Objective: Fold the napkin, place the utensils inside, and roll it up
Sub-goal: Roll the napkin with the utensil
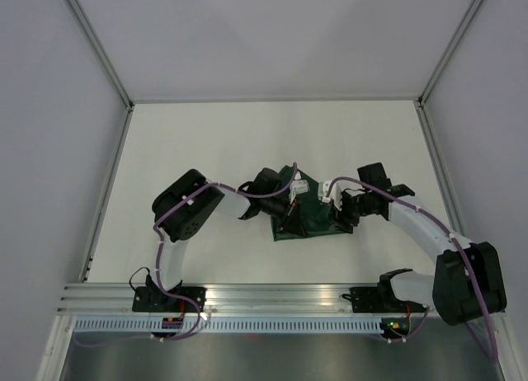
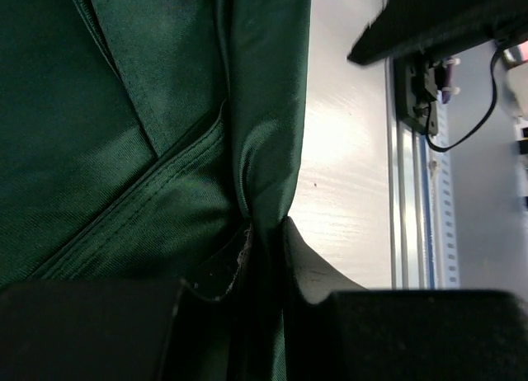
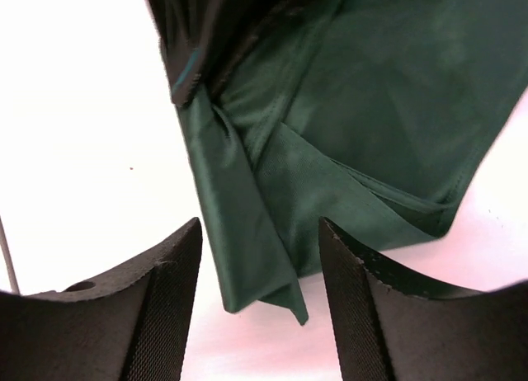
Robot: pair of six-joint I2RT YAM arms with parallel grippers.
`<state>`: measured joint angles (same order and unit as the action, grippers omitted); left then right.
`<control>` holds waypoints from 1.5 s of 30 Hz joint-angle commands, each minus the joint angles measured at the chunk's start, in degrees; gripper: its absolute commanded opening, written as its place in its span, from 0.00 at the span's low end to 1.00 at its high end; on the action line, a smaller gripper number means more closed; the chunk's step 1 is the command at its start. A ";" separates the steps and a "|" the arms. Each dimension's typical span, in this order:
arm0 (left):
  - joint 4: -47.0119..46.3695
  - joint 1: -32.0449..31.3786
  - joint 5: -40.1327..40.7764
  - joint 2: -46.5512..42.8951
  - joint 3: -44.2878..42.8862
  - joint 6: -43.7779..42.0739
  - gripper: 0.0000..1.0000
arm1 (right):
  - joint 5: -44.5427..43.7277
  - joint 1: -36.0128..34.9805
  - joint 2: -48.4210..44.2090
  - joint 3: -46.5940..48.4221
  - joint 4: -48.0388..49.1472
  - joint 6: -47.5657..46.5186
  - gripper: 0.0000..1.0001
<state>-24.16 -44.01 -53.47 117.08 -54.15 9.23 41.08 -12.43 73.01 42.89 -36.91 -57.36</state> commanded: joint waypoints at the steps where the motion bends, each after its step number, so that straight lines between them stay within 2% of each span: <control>1: 13.25 1.47 1.54 6.49 0.55 0.78 0.02 | -3.89 -4.95 -4.97 -4.12 9.56 -0.13 0.65; 6: 16.60 1.91 1.18 8.08 -1.57 0.96 0.02 | -11.71 -14.62 -9.55 -10.63 18.09 2.96 0.68; 18: 20.65 2.52 0.56 10.10 -4.38 1.75 0.02 | -16.73 -24.57 -4.20 -12.57 22.22 6.12 0.65; 25: 21.44 2.61 0.04 10.54 -4.82 1.66 0.02 | -18.49 -25.98 -0.33 -12.49 23.72 6.91 0.52; 31: 21.96 2.61 1.18 9.93 -5.00 1.75 0.02 | -17.70 -26.07 2.74 -11.43 22.23 7.71 0.32; 32: 21.97 2.70 1.44 9.66 -5.00 1.84 0.03 | -17.61 -25.98 3.18 -11.17 21.79 7.97 0.25; 36: 21.18 2.79 2.67 7.21 -4.39 2.89 0.13 | -16.04 -25.90 5.99 -9.50 18.29 8.06 0.15; 40: 19.16 3.05 4.60 3.34 -3.16 4.30 0.33 | -12.44 -24.93 10.12 -6.51 14.15 7.09 0.10; 43: 16.79 3.66 5.57 -0.09 -1.75 5.79 0.39 | -9.45 -23.00 13.20 -4.14 10.55 5.42 0.08; 45: 15.03 3.93 6.45 -2.80 -0.79 6.85 0.40 | -7.16 -21.42 15.83 -1.87 7.40 4.02 0.08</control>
<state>-9.58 -41.04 -57.14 116.66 -57.58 14.76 29.36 -35.66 84.07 39.31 -21.52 -51.03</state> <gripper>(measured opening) 0.388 0.182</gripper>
